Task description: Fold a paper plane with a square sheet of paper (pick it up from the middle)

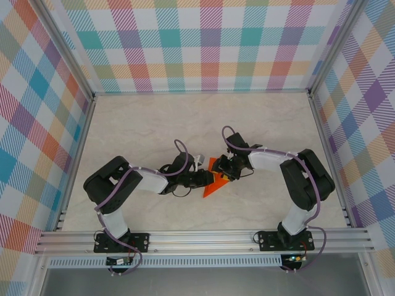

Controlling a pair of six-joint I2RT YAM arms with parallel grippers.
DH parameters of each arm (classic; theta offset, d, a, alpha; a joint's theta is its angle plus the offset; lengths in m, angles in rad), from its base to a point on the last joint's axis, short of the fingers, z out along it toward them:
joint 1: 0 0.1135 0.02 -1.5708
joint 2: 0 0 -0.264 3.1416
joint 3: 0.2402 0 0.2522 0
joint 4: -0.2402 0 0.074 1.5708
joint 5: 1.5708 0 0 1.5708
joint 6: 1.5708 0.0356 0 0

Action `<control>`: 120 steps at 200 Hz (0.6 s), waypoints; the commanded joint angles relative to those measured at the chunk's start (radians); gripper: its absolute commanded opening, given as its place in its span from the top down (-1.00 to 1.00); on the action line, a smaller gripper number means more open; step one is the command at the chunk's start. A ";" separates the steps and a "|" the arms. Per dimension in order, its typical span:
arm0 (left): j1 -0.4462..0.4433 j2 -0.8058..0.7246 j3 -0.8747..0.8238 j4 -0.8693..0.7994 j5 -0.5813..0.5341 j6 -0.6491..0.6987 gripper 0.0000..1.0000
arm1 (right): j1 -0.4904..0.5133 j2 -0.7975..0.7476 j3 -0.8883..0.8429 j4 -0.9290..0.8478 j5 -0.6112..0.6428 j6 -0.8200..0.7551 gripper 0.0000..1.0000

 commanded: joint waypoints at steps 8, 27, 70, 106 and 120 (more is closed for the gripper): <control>0.015 -0.013 -0.003 0.007 0.001 0.018 0.47 | -0.005 0.028 -0.002 -0.077 0.063 0.026 0.03; 0.015 -0.004 0.009 -0.004 -0.006 0.026 0.48 | -0.005 0.028 -0.003 -0.077 0.059 0.029 0.03; 0.021 0.010 0.023 -0.007 -0.008 0.030 0.79 | -0.005 -0.009 -0.006 -0.082 0.059 0.013 0.04; 0.032 0.013 0.008 0.012 0.014 0.024 0.97 | -0.010 -0.101 -0.029 -0.049 0.034 -0.057 0.05; 0.036 0.021 -0.001 0.043 0.029 0.002 0.99 | -0.018 -0.136 -0.048 -0.015 -0.002 -0.091 0.04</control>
